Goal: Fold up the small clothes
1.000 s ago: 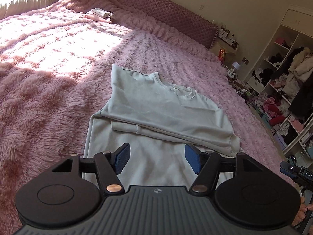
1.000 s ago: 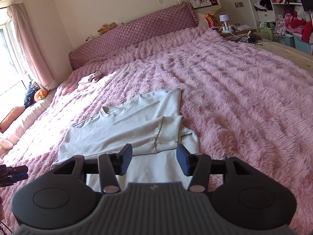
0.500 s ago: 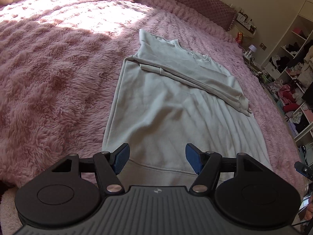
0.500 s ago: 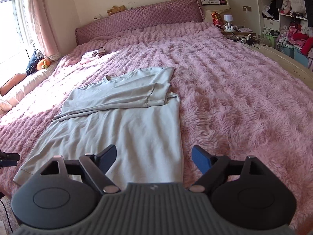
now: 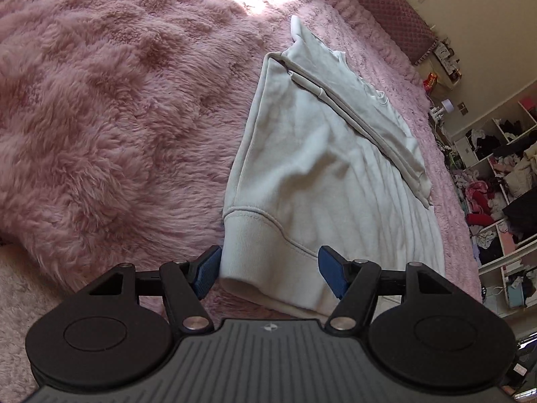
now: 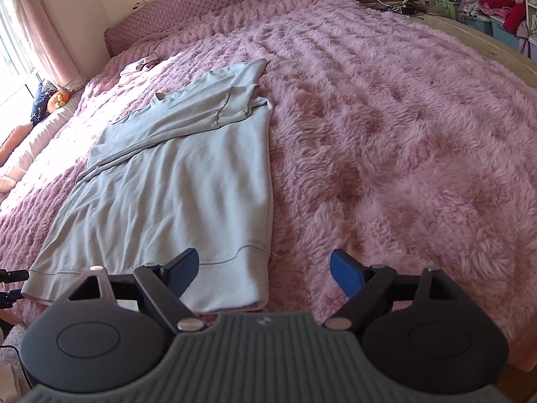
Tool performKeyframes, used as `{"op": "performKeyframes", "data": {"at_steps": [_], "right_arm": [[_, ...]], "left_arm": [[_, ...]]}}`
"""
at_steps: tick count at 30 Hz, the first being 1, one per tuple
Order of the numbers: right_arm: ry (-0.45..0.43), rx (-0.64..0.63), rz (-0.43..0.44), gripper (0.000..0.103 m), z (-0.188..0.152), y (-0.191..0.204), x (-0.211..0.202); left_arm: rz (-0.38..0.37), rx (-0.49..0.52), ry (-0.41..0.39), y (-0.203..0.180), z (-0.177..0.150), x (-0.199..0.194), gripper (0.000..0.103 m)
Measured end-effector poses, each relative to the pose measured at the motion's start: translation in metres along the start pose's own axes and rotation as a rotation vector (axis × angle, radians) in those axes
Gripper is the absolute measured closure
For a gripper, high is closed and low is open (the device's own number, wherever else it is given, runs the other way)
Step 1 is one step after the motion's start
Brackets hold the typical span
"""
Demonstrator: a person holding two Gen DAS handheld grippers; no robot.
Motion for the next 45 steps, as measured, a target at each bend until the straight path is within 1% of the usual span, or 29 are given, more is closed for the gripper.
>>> {"op": "performKeyframes", "data": {"at_steps": [1, 2, 6, 10, 13, 19, 23, 27, 32, 34, 37, 40, 42, 44, 45], "right_arm": [[0.013, 0.016, 0.006, 0.022, 0.000, -0.001, 0.004], [0.022, 0.027, 0.012, 0.022, 0.001, -0.002, 0.006], [0.057, 0.051, 0.017, 0.022, 0.003, -0.004, 0.015], [0.096, 0.060, 0.056, 0.022, 0.006, -0.005, 0.022], [0.129, 0.096, 0.092, 0.022, 0.008, -0.006, 0.028], [0.188, 0.171, 0.156, 0.022, 0.014, -0.013, 0.038], [0.269, 0.245, 0.217, 0.021, 0.015, -0.020, 0.051], [0.301, 0.301, 0.249, 0.021, 0.017, -0.023, 0.059], [0.366, 0.353, 0.328, 0.021, 0.015, -0.011, 0.069], [0.383, 0.356, 0.335, 0.021, 0.013, -0.005, 0.076], [0.387, 0.342, 0.326, 0.021, 0.010, 0.004, 0.085], [0.385, 0.344, 0.327, 0.021, 0.009, 0.010, 0.091], [0.387, 0.342, 0.327, 0.022, 0.008, 0.013, 0.093], [0.397, 0.334, 0.325, 0.031, 0.008, 0.016, 0.095], [0.400, 0.333, 0.324, 0.034, 0.008, 0.016, 0.095]], "left_arm": [[-0.014, -0.032, 0.003, 0.006, -0.001, 0.002, 0.026], [-0.013, -0.049, 0.003, 0.010, -0.001, 0.003, 0.026], [-0.027, -0.096, -0.013, 0.021, 0.002, 0.003, 0.026], [-0.099, -0.136, -0.013, 0.024, 0.006, 0.011, 0.026], [-0.144, -0.164, -0.019, 0.023, 0.007, 0.015, 0.026], [-0.137, -0.157, 0.002, 0.017, 0.009, 0.024, 0.026], [-0.131, -0.162, 0.014, 0.018, 0.010, 0.026, 0.026], [-0.118, -0.132, 0.026, 0.014, 0.012, 0.029, 0.026], [-0.158, -0.134, 0.029, 0.008, 0.013, 0.034, 0.026], [-0.171, -0.138, 0.039, 0.007, 0.012, 0.040, 0.026], [-0.188, -0.150, 0.036, 0.010, 0.010, 0.048, 0.024], [-0.206, -0.190, 0.023, 0.015, 0.011, 0.049, 0.023], [-0.216, -0.196, 0.018, 0.015, 0.011, 0.048, 0.023], [-0.231, -0.186, 0.014, 0.015, 0.011, 0.046, 0.024], [-0.245, -0.178, 0.010, 0.014, 0.010, 0.044, 0.031]]}}
Point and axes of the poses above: each gripper's, at about its wrist camera, not at the fingertips, and x roughly the way its jaws point, y to its left, z to its top, the point moved 6 cm from there along x, roughly the way its jaws point, and after that the axes turned 13 degrees about x, right-handed, at the moved point
